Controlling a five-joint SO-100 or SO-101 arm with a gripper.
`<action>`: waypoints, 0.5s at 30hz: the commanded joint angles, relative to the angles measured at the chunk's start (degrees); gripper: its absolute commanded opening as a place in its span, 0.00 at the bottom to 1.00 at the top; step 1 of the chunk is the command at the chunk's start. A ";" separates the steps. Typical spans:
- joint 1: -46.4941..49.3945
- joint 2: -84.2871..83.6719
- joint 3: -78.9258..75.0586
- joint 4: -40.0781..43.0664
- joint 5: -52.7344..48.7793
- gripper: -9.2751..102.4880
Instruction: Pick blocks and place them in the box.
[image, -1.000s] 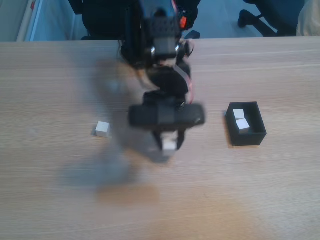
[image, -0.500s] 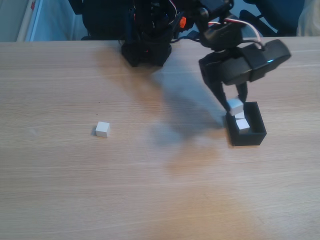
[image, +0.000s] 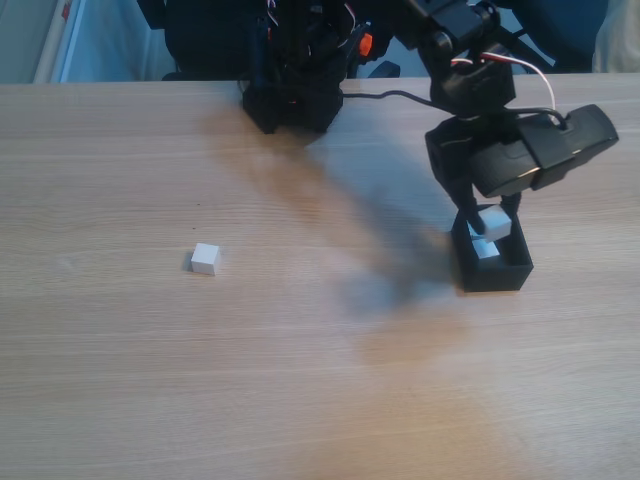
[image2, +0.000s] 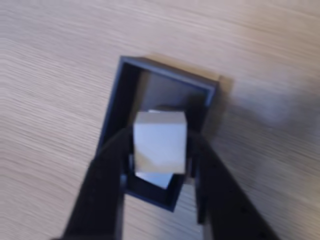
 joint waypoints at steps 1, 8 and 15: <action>-0.35 -0.44 -4.75 0.09 0.09 0.18; 1.23 -0.79 -4.92 1.58 -0.97 0.21; 8.17 4.75 -0.62 4.39 0.88 0.19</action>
